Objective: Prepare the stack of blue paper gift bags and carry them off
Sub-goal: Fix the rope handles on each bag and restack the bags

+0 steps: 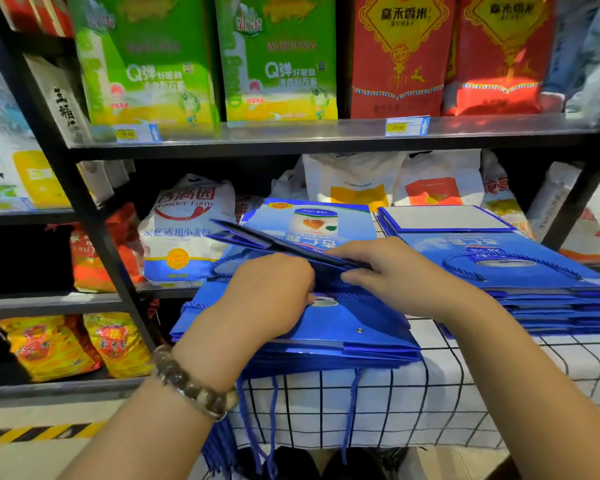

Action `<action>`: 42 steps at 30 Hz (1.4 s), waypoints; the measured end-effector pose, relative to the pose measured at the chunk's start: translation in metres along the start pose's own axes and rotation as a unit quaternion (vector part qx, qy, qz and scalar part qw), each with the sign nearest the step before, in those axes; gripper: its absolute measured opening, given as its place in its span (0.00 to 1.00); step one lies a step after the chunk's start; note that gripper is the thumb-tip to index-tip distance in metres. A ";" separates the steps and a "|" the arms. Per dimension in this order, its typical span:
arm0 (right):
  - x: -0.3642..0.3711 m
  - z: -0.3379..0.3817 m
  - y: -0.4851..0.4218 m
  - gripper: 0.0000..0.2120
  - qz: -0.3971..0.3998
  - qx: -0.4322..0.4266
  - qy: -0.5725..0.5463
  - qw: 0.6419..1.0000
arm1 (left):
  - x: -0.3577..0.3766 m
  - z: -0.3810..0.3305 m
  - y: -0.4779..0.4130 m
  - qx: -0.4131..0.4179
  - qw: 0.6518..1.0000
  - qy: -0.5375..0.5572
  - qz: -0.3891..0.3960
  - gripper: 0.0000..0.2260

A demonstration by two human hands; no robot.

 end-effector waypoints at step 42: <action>0.007 0.050 -0.056 0.16 -0.058 -0.104 -0.079 0.990 | -0.026 0.069 -0.020 0.011 0.912 0.411 -0.019 0.28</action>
Point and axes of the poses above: each hand's wrist, its own y-axis away from the middle knuckle, its own x-axis out of the palm, z = x × y, the point moved 2 cm from there along -y, towards the middle knuckle, and after that the axes turned 11 degrees about z, right-handed, at the moved point
